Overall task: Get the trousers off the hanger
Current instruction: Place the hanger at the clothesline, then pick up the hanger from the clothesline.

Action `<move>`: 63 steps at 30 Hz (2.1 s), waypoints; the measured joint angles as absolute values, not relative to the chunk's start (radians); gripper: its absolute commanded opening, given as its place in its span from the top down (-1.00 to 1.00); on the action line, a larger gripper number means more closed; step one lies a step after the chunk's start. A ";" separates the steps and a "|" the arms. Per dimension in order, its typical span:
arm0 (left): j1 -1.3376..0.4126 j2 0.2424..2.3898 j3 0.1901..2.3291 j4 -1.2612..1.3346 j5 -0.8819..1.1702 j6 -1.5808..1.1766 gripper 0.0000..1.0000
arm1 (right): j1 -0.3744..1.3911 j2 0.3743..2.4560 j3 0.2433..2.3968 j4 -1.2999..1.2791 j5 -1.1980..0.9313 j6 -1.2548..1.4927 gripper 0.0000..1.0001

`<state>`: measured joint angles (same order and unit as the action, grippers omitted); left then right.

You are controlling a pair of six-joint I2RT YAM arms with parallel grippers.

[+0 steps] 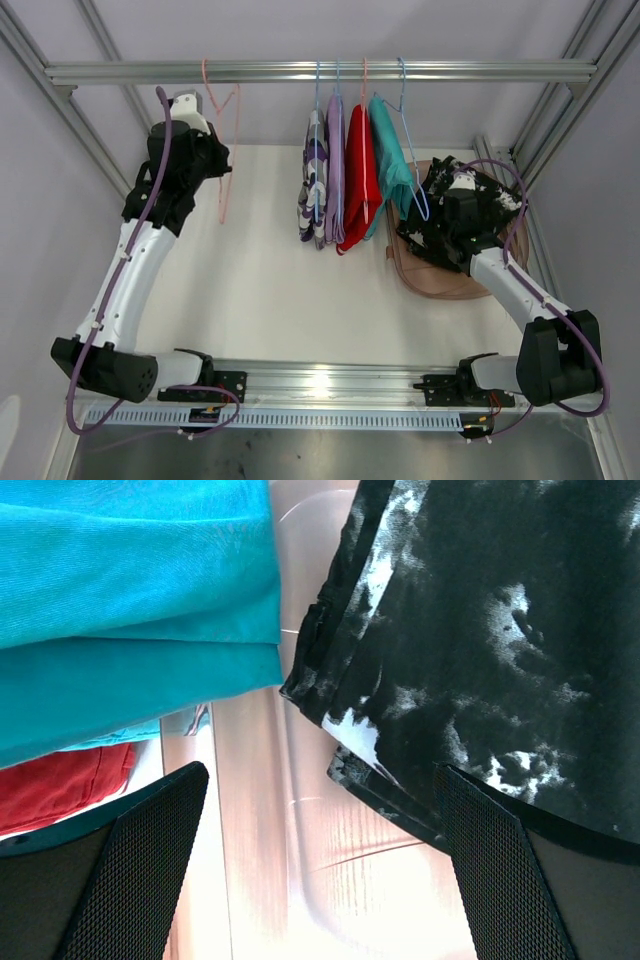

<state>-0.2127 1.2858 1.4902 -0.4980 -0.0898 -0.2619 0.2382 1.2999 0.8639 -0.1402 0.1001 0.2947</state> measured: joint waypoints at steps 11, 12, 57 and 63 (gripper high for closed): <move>-0.208 1.163 1.390 -0.458 -0.066 -0.265 0.53 | 0.240 1.328 0.864 -0.135 0.081 0.295 -0.99; -0.208 1.149 1.388 -0.467 -0.064 -0.265 0.51 | 0.240 1.328 0.864 -0.135 0.079 0.295 -0.99; -0.374 1.381 1.401 -0.066 0.619 -0.680 0.02 | 0.243 1.334 0.864 -0.137 0.018 0.294 -0.99; -0.404 1.430 1.446 -0.081 0.615 -0.665 0.10 | 0.243 1.339 0.864 -0.137 0.018 0.294 -0.99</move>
